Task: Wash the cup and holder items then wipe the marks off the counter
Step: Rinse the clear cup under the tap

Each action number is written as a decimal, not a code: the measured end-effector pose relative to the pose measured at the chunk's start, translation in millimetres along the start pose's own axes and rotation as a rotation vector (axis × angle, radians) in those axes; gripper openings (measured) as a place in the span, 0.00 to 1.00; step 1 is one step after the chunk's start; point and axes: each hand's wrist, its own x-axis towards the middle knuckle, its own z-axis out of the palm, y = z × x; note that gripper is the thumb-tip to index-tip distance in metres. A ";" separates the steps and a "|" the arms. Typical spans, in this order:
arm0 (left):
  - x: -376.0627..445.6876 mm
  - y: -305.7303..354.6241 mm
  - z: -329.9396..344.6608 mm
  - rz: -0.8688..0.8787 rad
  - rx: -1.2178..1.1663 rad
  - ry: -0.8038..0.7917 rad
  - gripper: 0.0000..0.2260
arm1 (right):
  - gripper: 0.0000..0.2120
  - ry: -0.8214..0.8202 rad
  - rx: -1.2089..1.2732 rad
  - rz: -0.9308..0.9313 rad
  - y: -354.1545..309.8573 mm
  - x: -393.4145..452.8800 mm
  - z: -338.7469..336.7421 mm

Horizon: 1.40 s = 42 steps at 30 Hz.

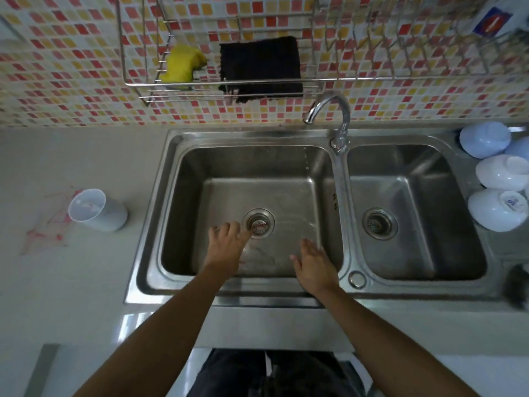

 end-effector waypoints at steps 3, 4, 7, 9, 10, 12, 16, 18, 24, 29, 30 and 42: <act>-5.2 -1.2 -1.0 0.092 0.128 0.037 0.30 | 0.31 0.005 -0.018 -0.021 -0.8 -0.9 0.6; -7.0 -1.4 -0.9 0.131 0.163 0.081 0.29 | 0.31 0.004 -0.020 -0.030 -0.8 -0.9 0.4; -14.1 -2.2 -3.5 0.232 0.231 0.161 0.27 | 0.31 -0.012 -0.029 -0.033 -2.3 -1.4 -1.9; -16.5 -4.9 -2.7 0.266 0.252 0.142 0.28 | 0.30 -0.016 -0.033 -0.034 -2.9 -1.1 -1.6; -17.7 -7.5 -3.2 0.269 0.265 0.189 0.27 | 0.30 -0.015 -0.032 -0.034 -3.7 -1.0 -1.8; -19.9 -13.1 -1.5 0.253 0.249 0.222 0.27 | 0.30 -0.015 -0.037 -0.031 -5.4 -1.4 -2.7; -23.7 -30.9 6.1 0.189 0.117 0.242 0.32 | 0.26 -0.022 -0.060 -0.035 -10.3 -4.2 -7.4; -27.1 -43.7 12.8 0.074 -0.077 0.341 0.37 | 0.26 -0.040 -0.047 0.006 -11.5 -3.5 -6.8; -45.8 -99.0 24.2 -0.209 -0.899 0.507 0.39 | 0.26 0.002 0.325 0.152 -57.6 4.2 -10.3; -86.0 -152.3 34.0 -0.263 -1.253 0.671 0.37 | 0.19 0.101 0.634 0.166 -158.1 24.1 -11.0; -94.5 -164.7 39.3 -0.300 -1.283 0.686 0.37 | 0.18 0.101 0.661 0.126 -181.1 31.0 -9.8; -139.8 -289.6 113.6 -0.527 -1.265 0.651 0.41 | 0.42 -0.016 0.545 -0.388 -413.7 82.8 -0.4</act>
